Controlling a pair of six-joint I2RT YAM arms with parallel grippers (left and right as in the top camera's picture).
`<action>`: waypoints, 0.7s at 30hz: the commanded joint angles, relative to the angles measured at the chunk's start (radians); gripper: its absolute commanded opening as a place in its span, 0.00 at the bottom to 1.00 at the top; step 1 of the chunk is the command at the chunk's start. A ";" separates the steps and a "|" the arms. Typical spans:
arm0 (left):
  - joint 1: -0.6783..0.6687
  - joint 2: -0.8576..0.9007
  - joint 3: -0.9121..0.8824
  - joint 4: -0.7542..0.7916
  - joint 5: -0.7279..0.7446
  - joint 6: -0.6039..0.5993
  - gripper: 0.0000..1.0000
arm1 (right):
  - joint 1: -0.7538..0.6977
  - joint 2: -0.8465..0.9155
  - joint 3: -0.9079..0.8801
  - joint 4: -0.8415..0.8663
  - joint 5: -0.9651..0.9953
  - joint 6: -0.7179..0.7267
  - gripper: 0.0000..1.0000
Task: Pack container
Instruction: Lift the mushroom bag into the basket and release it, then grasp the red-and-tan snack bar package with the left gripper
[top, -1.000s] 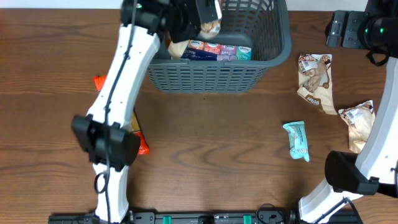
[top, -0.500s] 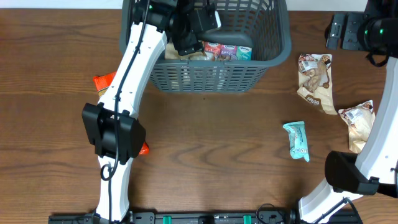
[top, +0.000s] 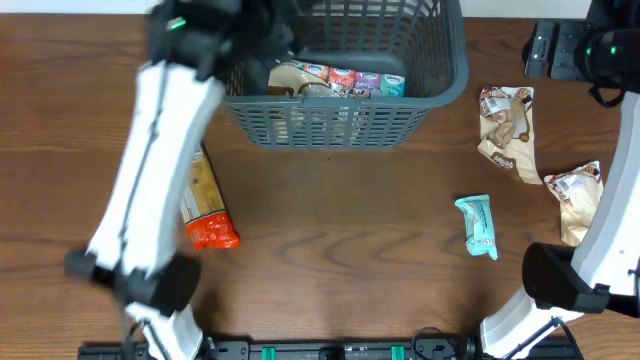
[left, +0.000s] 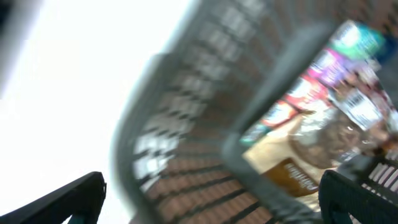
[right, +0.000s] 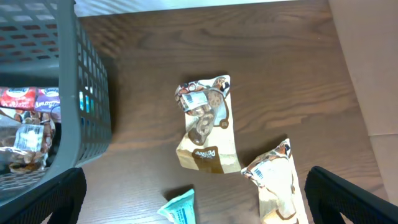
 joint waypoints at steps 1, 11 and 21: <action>0.051 -0.127 0.011 -0.071 -0.131 -0.196 0.99 | 0.005 0.002 0.001 0.000 0.000 -0.015 0.99; 0.427 -0.257 -0.031 -0.573 -0.148 -0.799 0.99 | 0.005 0.002 0.001 0.011 0.000 -0.015 0.99; 0.510 -0.367 -0.457 -0.361 -0.138 -1.030 0.99 | 0.005 0.002 0.001 0.018 -0.001 -0.015 0.99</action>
